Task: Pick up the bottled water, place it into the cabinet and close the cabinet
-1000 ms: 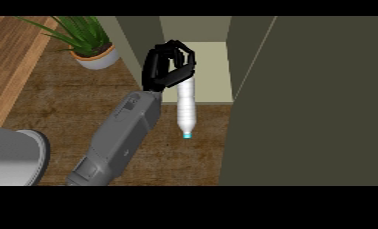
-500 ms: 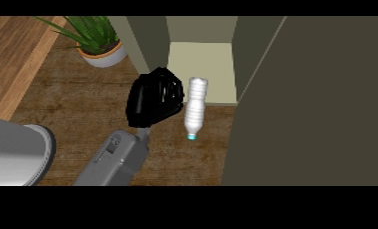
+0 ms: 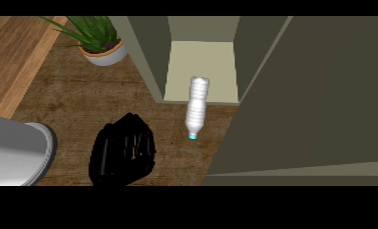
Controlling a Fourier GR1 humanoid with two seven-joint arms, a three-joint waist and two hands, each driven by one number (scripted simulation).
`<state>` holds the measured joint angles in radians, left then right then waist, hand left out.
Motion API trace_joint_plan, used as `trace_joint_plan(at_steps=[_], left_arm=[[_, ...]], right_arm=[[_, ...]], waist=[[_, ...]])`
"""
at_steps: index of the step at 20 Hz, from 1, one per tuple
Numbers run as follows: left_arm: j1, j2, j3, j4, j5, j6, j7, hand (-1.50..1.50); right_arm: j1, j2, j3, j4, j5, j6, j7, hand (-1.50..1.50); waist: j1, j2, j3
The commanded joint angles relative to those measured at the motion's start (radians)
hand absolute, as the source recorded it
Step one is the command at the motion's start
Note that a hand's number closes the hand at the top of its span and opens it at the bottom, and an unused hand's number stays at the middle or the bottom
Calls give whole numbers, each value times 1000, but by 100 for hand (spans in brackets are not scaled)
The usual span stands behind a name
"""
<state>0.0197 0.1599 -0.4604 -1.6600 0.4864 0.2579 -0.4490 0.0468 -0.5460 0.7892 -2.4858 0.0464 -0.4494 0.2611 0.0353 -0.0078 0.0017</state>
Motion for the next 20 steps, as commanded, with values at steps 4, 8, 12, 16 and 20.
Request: trace_joint_plan(at_steps=[4,8,12,16,20], left_arm=[[252,128,0,-230,22,-42,-23,150],[410,211,4,-369,12,-64,-58,150],[512,229,14,-429,21,-76,-100,150],[587,284,88,-447,83,-157,-146,150],[666,312,159,-478,124,-199,-183,150]], right_arm=[[-105,91,189,-65,22,68,127,150],[-138,103,184,-122,46,61,220,150],[-253,218,162,-42,73,29,299,150],[-431,363,91,81,81,30,383,150],[-567,503,25,193,120,37,487,150]], waist=[[-7,-2,-5],[-11,-7,-5],[-11,-3,-6],[-2,0,-7],[-13,3,-4]])
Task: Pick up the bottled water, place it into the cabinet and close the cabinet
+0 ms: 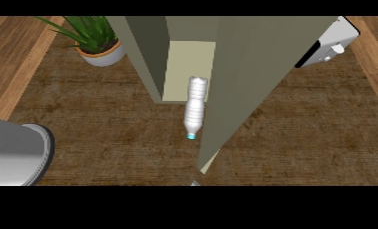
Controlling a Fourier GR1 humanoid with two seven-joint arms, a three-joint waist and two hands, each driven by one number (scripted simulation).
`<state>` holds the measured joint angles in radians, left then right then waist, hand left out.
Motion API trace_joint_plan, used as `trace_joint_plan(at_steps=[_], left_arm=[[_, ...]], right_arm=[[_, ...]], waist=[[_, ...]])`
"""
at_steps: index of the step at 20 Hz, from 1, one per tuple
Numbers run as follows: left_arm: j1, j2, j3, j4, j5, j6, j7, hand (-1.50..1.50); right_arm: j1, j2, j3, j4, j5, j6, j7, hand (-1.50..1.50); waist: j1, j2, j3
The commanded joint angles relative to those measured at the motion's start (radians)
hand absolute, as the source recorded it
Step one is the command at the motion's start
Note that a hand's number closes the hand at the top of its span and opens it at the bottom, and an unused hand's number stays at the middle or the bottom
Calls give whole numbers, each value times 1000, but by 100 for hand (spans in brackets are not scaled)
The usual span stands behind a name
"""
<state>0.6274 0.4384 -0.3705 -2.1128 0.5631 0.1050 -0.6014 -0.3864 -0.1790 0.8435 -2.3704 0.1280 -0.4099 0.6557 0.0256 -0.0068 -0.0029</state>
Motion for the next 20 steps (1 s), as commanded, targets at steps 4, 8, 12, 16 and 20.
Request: trace_joint_plan(at_steps=[4,8,12,16,20], left_arm=[[132,73,105,-48,96,-118,-43,150],[171,86,163,-29,122,-166,-63,150],[247,90,199,19,115,-263,-150,150],[269,96,219,6,123,-299,-142,150],[262,98,284,-49,179,-274,-93,150]], right_arm=[[-244,173,-172,218,-69,-38,60,150],[-298,176,-289,357,-141,21,5,150],[-384,178,-430,515,-210,92,-67,150],[-476,179,-546,675,-288,175,-124,150],[-431,179,-530,782,-286,238,-226,150]], waist=[[14,8,1],[3,9,2],[11,10,2],[9,11,3],[-6,10,3]])
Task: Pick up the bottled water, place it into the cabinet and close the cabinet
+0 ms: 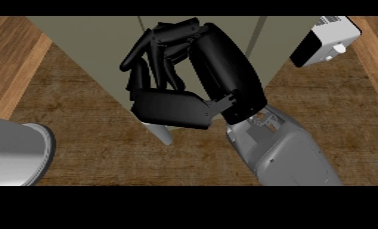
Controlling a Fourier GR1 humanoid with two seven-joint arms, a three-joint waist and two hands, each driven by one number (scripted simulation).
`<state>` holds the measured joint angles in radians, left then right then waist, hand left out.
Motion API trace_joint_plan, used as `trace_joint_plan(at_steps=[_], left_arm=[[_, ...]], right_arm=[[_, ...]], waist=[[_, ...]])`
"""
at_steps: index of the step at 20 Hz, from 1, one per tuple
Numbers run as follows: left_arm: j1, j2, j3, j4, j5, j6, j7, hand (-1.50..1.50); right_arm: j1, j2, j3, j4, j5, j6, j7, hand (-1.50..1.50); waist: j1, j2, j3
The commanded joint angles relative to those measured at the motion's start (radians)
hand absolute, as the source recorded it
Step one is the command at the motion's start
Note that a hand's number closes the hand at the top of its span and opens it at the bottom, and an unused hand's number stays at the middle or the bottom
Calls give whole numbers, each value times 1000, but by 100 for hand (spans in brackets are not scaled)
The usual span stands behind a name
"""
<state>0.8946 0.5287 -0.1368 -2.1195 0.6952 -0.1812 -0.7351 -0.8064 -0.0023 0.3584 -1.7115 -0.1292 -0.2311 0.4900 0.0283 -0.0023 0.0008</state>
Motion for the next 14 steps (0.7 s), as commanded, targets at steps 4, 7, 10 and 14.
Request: trace_joint_plan(at_steps=[4,7,10,14], left_arm=[[40,21,66,-29,47,-54,23,150],[33,6,62,10,20,-63,11,150],[15,11,64,-13,40,-59,37,150],[-9,29,96,-21,73,-61,55,150]], right_arm=[[-111,2,-106,313,-44,59,-115,150],[-122,-38,-164,349,-76,123,-122,150],[-108,-32,-149,436,-35,112,-202,150],[-134,-36,-152,526,-34,105,-242,150]], waist=[[9,8,-1],[5,7,-1],[11,13,-1],[17,21,-1]])
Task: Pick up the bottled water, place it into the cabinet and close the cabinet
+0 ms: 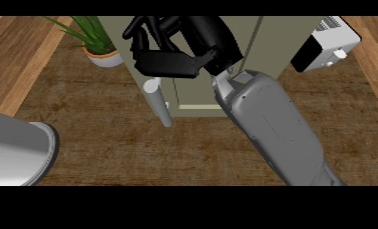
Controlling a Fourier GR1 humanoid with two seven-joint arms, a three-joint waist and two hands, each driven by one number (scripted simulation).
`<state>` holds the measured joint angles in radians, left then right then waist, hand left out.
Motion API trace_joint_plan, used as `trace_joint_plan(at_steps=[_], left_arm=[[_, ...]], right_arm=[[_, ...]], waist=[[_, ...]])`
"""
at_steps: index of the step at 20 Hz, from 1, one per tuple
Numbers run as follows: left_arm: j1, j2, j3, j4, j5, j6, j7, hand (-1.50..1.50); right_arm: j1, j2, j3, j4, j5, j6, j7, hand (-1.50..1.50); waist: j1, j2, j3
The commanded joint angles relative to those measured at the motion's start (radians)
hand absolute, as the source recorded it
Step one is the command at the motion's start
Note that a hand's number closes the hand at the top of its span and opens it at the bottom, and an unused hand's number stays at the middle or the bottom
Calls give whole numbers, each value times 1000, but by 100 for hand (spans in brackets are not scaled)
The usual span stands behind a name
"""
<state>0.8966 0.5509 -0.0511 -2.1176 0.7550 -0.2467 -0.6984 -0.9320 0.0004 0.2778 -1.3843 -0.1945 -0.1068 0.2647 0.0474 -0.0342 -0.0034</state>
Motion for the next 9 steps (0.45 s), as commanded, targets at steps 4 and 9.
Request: trace_joint_plan(at_steps=[4,9], left_arm=[[-38,13,13,2,22,-21,18,150],[-31,6,7,-28,24,3,39,150]], right_arm=[[-18,-53,-87,264,33,-19,-56,150],[-51,-60,-112,309,30,-12,-76,150]], waist=[[2,58,1],[3,53,3]])
